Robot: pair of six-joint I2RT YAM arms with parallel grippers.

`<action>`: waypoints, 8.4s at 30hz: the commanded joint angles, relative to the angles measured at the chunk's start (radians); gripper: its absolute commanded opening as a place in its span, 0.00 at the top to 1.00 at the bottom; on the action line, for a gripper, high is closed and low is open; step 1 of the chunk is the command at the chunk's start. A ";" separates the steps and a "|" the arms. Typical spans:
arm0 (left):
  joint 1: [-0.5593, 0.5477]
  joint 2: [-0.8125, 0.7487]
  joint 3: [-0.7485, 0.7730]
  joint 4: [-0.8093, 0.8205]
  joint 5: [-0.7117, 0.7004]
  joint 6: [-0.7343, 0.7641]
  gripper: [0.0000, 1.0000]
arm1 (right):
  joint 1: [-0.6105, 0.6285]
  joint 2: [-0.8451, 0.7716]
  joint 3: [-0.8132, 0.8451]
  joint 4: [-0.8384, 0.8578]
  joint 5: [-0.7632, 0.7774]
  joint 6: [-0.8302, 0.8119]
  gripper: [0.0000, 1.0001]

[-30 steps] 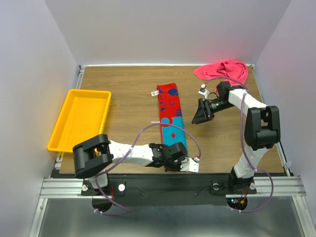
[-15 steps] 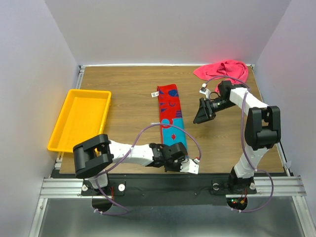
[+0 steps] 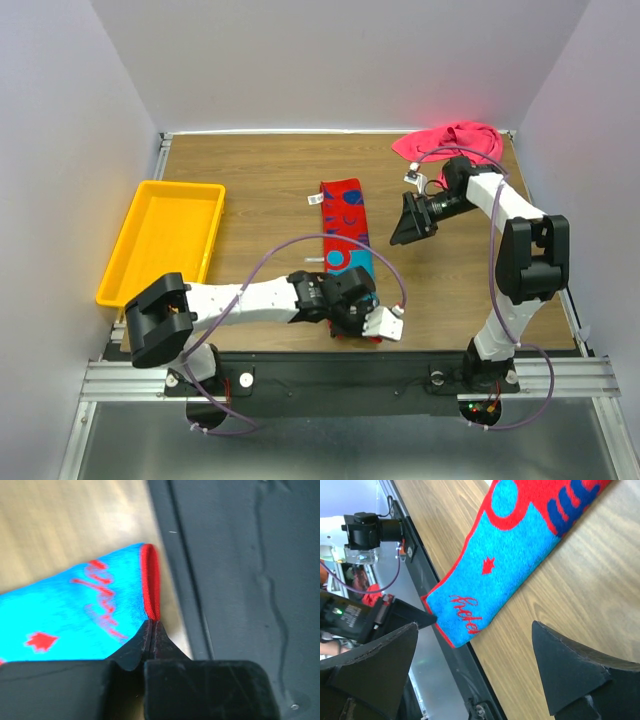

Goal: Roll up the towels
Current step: Fold the towel, then roll the towel

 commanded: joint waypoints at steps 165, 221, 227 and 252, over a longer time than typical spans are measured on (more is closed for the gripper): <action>0.649 0.795 0.630 -0.634 0.738 0.245 0.82 | 0.631 -0.537 -0.502 0.656 0.736 -0.078 0.06; 0.654 -0.414 -0.210 0.145 0.143 0.214 0.21 | 0.438 0.083 -0.328 0.571 -0.103 0.106 0.99; 0.383 -0.441 -0.385 0.366 -0.046 0.335 0.20 | 0.407 0.189 -0.291 0.534 -0.152 0.109 0.99; 0.215 -0.036 -0.394 0.584 -0.232 0.526 0.54 | 0.386 0.307 -0.180 0.374 -0.174 0.033 0.92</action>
